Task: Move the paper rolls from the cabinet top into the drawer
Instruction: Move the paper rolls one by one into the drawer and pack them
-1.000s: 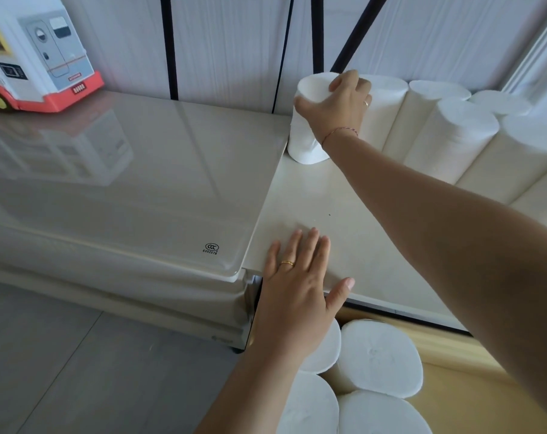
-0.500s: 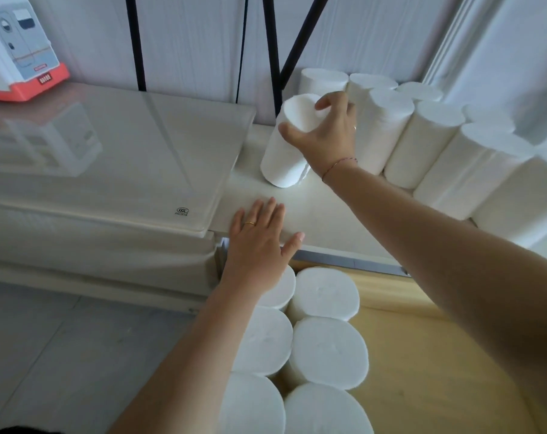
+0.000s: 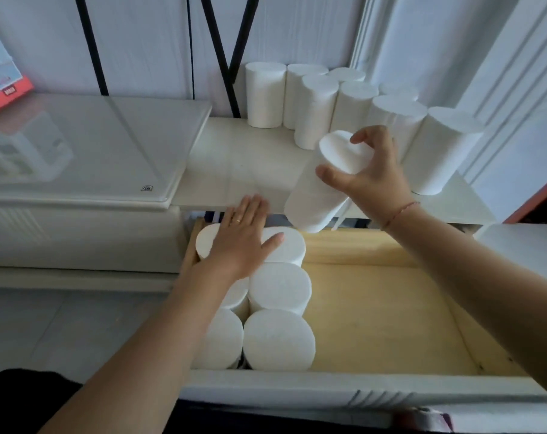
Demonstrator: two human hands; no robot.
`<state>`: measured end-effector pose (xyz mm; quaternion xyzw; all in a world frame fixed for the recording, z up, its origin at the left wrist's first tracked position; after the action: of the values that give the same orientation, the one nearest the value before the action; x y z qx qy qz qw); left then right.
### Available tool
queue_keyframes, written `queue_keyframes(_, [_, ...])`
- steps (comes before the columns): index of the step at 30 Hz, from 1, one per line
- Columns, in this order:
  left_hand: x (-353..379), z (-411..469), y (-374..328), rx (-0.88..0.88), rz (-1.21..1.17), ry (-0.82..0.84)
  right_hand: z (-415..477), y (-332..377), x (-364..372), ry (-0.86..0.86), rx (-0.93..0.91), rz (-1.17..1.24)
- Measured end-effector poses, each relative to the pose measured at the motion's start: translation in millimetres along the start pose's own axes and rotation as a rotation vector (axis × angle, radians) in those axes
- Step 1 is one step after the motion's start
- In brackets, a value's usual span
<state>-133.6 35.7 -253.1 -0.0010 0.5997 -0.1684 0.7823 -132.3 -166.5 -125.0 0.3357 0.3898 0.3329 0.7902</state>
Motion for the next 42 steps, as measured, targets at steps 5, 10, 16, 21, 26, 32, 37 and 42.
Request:
queue_keyframes(5, [17.8, -29.6, -51.4, 0.193, -0.053, 0.153, -30.6, -32.3, -41.7, 0.025, 0.06, -0.037])
queue_keyframes(10, [23.2, -36.1, -53.0, 0.226, -0.007, 0.207, -64.9, -84.8, -24.8, 0.085, 0.15, -0.176])
queue_keyframes(16, [23.6, -38.0, -54.6, 0.236, 0.017, 0.183, -89.0, -123.3, 4.4, 0.146, 0.149, -0.304])
queue_keyframes(21, [22.8, -38.0, -53.7, 0.241, 0.013, 0.17, -95.5, -128.8, 6.6, 0.221, 0.119, -0.38])
queue_keyframes(26, [22.9, -39.0, -54.1, 0.241, 0.029, 0.154, -72.2, -138.5, -8.8, 0.581, 0.291, -0.399])
queue_keyframes(32, [23.4, -38.9, -54.0, 0.185, 0.013, 0.128, -59.7, -134.2, -14.5, 0.781, 0.053, -0.472])
queue_keyframes(37, [23.3, -38.1, -55.2, 0.183, 0.017, 0.134, -71.2, -133.3, 2.4, 0.552, 0.045, -0.588])
queue_keyframes(42, [22.4, -38.5, -55.4, 0.178, 0.007, 0.121, -79.5, -131.6, 17.9, 0.424, 0.113, -0.501])
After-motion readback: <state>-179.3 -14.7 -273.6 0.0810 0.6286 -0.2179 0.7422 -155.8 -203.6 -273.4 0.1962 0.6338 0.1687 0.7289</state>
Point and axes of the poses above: each hand's wrist, its own z-axis towards the middle knuckle, its own x-axis out of the palm, y = z × x, the point moved 4 cm from there along z, towards the middle knuckle, and after that the axes turned 14 degrees about -y, right-handed, at the moved point
